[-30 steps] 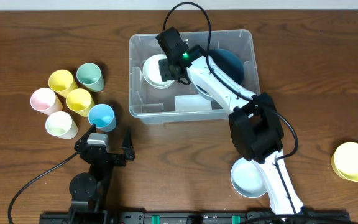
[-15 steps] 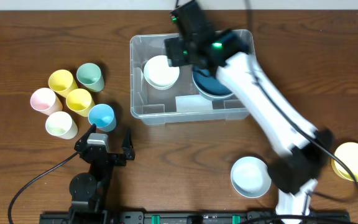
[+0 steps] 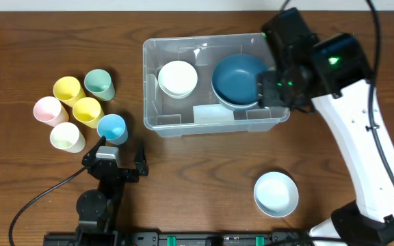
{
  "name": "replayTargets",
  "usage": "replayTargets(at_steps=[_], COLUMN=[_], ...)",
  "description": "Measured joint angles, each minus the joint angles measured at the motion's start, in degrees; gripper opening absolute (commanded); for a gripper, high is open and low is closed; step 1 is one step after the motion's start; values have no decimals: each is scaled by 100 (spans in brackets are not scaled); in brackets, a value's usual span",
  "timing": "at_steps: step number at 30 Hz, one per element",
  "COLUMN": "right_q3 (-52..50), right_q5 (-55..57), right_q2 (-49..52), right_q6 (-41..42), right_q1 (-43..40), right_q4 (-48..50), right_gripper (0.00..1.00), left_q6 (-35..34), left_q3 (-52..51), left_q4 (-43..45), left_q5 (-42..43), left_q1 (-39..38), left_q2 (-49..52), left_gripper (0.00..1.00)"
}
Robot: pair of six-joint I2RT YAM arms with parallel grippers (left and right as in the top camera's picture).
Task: Pack container
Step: 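Move the right gripper to the light grey bowl and grasp it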
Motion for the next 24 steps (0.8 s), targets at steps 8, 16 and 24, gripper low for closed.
replayTargets(at_steps=[8,16,24], right_q3=[-1515,-4124,-6588], right_q5=[-7,-138,-509], right_q2=[-669,-2614,-3947], right_q6=[236,664,911], right_q1=[-4,0,0], right_q4=[90,1220,2699], right_gripper=[70,68,66], left_q6=[0,-2,0], left_q3=[0,0,0], left_q4=[0,-2,0], left_q5=[0,2,0], left_q1=[0,0,0], left_q2=[0,0,0], left_gripper=[98,98,98])
